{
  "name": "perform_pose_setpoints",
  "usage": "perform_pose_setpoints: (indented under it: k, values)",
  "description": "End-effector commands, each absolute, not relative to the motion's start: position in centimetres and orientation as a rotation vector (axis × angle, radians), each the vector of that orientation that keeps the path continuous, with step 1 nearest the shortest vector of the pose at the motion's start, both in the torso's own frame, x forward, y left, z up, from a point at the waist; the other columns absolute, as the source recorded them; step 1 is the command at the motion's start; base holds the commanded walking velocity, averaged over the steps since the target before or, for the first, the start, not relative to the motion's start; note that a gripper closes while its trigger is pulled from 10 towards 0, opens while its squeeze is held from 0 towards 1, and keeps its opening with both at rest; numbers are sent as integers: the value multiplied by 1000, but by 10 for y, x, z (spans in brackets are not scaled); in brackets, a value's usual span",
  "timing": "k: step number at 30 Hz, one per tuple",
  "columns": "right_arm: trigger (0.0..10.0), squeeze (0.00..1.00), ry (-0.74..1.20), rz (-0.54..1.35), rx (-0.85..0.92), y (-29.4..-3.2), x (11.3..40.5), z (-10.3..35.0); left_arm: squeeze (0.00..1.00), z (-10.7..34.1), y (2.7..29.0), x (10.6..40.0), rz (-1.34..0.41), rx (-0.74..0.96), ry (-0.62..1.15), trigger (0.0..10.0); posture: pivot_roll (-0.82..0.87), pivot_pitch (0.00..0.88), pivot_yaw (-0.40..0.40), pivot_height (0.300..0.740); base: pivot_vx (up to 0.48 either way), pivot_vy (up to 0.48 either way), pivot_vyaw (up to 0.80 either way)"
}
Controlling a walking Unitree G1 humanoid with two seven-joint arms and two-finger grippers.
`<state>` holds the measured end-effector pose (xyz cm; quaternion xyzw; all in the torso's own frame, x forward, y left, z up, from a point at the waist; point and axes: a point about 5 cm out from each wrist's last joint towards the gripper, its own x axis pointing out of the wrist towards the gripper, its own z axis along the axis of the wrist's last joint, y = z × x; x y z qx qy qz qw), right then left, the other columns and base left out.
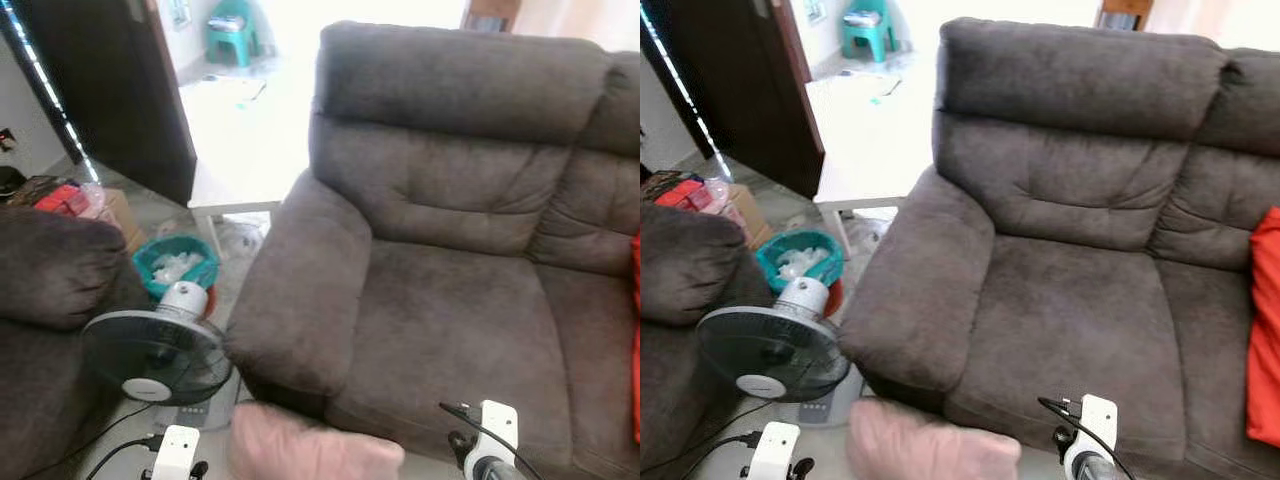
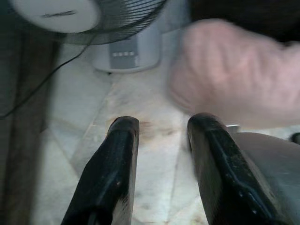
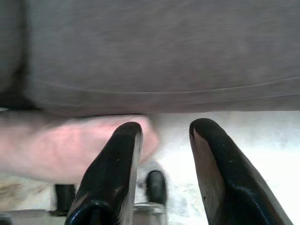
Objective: Move the pillow to the sofa from floor
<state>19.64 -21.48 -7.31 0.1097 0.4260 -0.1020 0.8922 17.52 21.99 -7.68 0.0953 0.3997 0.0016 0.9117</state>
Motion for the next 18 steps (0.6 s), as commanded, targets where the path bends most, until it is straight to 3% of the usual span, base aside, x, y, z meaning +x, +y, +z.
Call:
perform_pose_setpoints:
  k: [1, 18]
  values:
    - [10000, 0, 889, -220, 232, -216, 193, -75, 0, -78, 223, 172, 23, 193, 831, 10000, 52, 21, -19, 740, 0, 0, 0]
    - [10000, 0, 881, -229, 232, -216, 194, -74, 0, -75, 223, 174, 29, 205, 794, 10000, 52, 21, -21, 740, 0, 0, 0]
